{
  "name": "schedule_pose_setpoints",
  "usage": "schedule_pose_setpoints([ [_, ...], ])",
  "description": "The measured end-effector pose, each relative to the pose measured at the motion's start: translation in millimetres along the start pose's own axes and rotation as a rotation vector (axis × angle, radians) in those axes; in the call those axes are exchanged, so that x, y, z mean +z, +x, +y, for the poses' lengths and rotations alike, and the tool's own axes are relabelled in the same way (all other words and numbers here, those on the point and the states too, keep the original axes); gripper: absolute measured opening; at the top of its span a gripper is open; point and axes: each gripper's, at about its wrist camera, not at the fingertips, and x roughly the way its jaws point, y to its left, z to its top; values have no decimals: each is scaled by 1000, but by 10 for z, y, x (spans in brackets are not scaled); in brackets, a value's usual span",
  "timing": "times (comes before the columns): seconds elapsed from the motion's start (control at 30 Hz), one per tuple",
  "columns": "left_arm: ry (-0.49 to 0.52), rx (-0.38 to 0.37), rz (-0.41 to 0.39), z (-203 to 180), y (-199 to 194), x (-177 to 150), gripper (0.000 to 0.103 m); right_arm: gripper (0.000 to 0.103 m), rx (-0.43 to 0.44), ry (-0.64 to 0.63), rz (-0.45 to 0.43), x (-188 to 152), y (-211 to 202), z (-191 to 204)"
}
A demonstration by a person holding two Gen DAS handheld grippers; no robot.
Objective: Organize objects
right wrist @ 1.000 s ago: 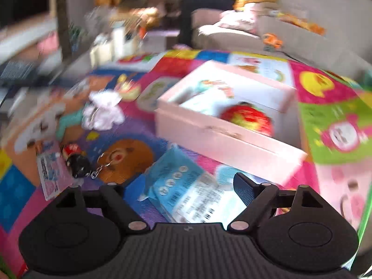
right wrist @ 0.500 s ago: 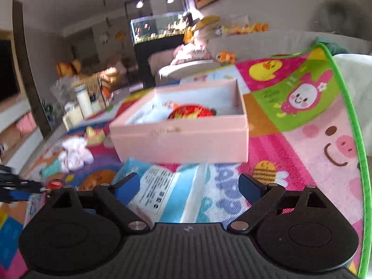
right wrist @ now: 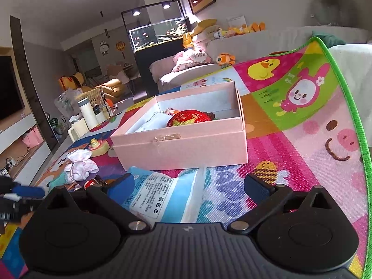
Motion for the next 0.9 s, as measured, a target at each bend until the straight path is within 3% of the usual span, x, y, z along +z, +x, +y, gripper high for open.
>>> schedule_pose_setpoints([
  [0.17,-139,-26,5,173,189,83,51,101,3,-25,2,-15,0,48],
  [0.3,-144,-112,49,86,254,87,50,103,38,-91,29,-15,7,129],
  [0.43,-104,-100,72,-8,254,-21,50,103,62,-230,49,-41,-44,278],
  [0.7,-169,-85,52,127,220,-41,49,103,91,-559,37,92,-17,522],
  [0.83,-176,-87,59,123,239,-56,49,102,125,-594,116,99,229,555],
  [0.9,-180,-86,60,123,241,-53,49,95,153,-578,183,80,335,567],
])
